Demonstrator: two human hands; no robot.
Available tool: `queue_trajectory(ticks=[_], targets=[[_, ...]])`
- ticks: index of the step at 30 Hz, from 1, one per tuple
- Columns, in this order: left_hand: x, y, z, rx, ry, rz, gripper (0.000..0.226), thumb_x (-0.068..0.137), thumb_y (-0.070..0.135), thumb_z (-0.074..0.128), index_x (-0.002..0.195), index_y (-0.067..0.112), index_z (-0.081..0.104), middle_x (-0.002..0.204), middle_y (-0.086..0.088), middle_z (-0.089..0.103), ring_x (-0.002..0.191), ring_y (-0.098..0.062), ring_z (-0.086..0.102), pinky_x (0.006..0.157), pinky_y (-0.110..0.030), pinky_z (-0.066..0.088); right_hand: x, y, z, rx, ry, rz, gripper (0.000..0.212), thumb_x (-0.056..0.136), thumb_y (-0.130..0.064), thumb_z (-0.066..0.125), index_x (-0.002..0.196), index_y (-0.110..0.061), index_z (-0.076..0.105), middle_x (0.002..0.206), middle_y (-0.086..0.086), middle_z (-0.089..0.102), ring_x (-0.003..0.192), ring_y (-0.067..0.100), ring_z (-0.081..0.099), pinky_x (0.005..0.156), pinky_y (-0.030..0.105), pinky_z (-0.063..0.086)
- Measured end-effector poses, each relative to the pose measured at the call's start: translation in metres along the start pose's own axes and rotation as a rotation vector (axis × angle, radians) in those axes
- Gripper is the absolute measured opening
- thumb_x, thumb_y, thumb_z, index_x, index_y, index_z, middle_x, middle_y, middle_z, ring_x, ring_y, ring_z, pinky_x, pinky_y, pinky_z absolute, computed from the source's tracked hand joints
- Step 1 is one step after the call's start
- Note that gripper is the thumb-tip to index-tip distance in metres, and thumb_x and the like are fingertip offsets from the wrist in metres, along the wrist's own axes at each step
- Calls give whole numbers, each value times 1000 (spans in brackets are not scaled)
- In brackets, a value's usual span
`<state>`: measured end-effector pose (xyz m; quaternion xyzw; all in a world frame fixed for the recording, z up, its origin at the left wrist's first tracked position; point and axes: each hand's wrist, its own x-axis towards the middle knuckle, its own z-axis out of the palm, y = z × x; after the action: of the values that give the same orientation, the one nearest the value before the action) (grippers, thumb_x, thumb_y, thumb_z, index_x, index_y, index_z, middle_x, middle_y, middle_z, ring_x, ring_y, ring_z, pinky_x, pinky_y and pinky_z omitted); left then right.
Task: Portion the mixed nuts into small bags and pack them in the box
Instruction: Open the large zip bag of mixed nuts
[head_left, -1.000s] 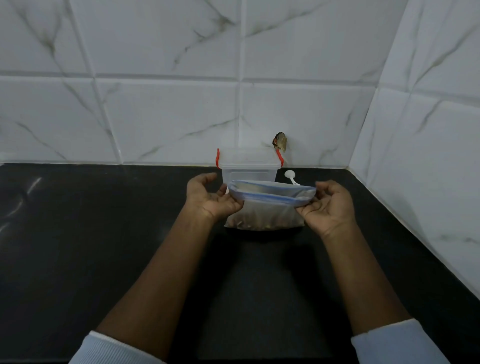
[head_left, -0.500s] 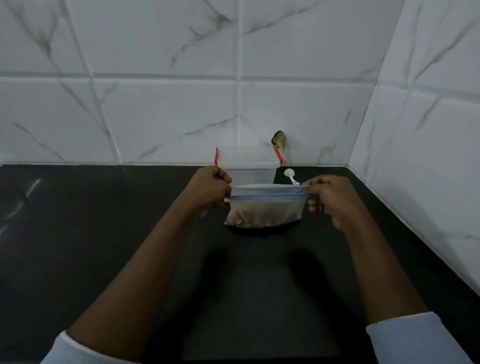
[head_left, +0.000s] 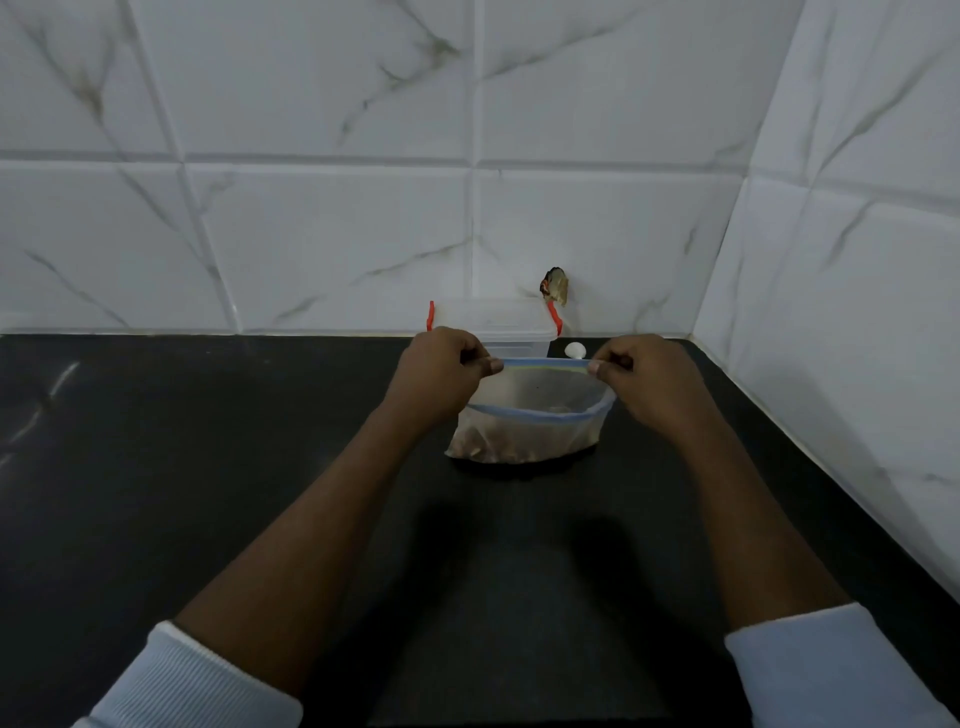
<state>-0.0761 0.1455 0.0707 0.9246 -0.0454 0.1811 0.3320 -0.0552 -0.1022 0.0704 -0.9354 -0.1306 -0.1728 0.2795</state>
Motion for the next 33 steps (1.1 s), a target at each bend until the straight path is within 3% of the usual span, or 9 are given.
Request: queue_trajectory(ticks=[5,8,11,13,16,20,25,31,33], targets=[[3,2,5,16,-8,17,27,100,37,64,101,13,77,89,-7,73,81,-20,66,74,-34,54,0,-4,11,-75,57,15,18,104,-22,56,109,-17,73,100,1,70,82,12,58,75,30,45],[3,3,6,36,4,15,26,101,37,63,99,14,75,88,-7,71,70,-16,61,62,-28,48,-1,-3,17,-83,89,10,20,105,-20,52,110,-17,71,103,3,71,84,14,59,77,35,51],[1,-2,4,-14,6,30,24,99,36,64,107,16,75,94,-2,72,80,-15,65,72,-31,55,-2,2,16,-70,84,-6,23,105,-25,53,117,-19,71,111,5,70,92,14,58,81,34,50],[-3,-8,1,-92,-8,19,28,96,39,68,119,22,68,101,6,68,87,-7,63,72,-26,53,-6,0,14,-106,77,-54,29,103,-34,56,128,-24,67,124,5,63,108,20,55,91,42,51],[-7,-17,0,-219,-26,-84,35,92,38,74,120,23,62,100,4,65,89,-9,63,73,-27,53,-24,-15,11,-140,52,-183,33,99,-46,61,128,-31,65,129,-2,57,121,24,46,98,43,37],[-5,-16,5,-255,37,-127,11,90,24,74,99,18,72,86,0,71,83,-15,69,68,-29,57,-42,-43,23,-230,-146,-301,41,98,-52,57,137,-38,59,137,-12,55,131,17,37,98,37,18],[3,-6,6,-161,144,-113,9,88,21,71,83,14,73,75,2,71,75,-14,69,77,-40,62,-49,-56,38,-161,-137,-393,15,98,-24,62,108,-25,74,110,-4,68,118,21,54,101,45,31],[7,-3,7,-117,22,-134,9,88,27,66,90,18,66,81,2,69,78,-18,69,68,-35,60,-54,-42,26,-227,-80,-334,30,95,-39,67,124,-31,69,125,-9,65,126,21,50,96,40,29],[8,-1,8,-73,-48,-102,19,87,34,70,98,20,66,90,1,69,81,-17,67,68,-33,56,-54,-42,21,-263,-142,-352,23,98,-33,63,120,-31,69,124,-8,64,126,19,50,97,39,29]])
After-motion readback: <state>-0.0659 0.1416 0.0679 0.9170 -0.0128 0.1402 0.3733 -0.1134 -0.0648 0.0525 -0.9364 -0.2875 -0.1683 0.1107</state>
